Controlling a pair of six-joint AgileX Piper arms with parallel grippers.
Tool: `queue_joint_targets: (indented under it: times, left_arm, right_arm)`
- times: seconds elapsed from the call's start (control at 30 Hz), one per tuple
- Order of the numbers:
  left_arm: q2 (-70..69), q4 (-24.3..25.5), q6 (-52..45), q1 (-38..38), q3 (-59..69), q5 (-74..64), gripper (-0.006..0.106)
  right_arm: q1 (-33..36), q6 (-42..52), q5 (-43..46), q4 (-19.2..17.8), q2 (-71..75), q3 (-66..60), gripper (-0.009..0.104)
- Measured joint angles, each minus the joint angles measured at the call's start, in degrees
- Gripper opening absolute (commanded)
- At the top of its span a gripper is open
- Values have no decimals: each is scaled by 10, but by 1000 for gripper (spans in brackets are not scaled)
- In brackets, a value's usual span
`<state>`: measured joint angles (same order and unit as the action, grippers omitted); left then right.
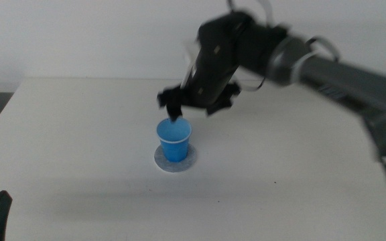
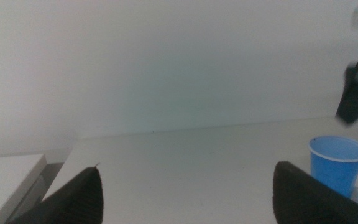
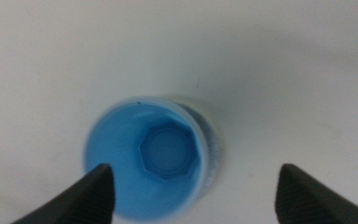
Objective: Place an empty cup on a cup mat.
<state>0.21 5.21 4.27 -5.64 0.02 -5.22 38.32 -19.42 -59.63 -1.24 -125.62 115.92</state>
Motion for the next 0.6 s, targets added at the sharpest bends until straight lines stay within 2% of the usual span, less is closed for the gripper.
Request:
queue_joint_targets:
  times: [0.1,0.27,0.43,0.6]
  left_arm:
    - [0,0,0,0,0,0,94]
    - [0,0,0,0,0,0,94]
    - [0,0,0,0,0,0,94]
    - [0,0,0,0,0,0,94]
  right_arm:
    - [-7,7,27,-27,88,-58,85]
    - [-58,30,164,-48,286,-265,86]
    - [-170,50,301,-53,508,-490,87]
    - [-299,109,343,-47,665,-661,92]
